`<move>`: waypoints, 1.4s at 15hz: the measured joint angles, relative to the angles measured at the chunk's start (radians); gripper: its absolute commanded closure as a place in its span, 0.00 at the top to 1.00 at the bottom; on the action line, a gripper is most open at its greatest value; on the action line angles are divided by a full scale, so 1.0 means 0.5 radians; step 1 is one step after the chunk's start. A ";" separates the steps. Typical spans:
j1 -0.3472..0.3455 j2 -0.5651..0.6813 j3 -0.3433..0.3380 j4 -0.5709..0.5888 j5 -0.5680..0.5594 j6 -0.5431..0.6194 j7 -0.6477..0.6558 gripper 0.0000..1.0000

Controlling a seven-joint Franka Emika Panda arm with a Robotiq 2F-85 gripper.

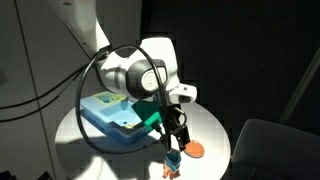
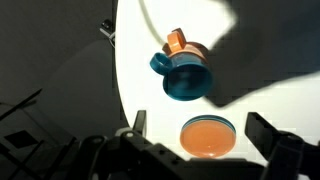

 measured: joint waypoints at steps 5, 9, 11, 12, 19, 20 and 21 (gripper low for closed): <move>-0.067 -0.034 0.004 -0.027 0.124 -0.105 0.032 1.00; -0.131 -0.034 0.044 -0.030 0.225 -0.169 0.023 1.00; -0.174 -0.035 0.095 -0.029 0.288 -0.193 -0.019 1.00; -0.197 -0.035 0.123 -0.027 0.317 -0.200 -0.051 1.00; -0.269 -0.035 0.199 -0.009 0.369 -0.261 -0.231 1.00; -0.275 -0.035 0.199 -0.007 0.368 -0.272 -0.259 1.00; -0.283 -0.035 0.200 -0.003 0.366 -0.279 -0.288 1.00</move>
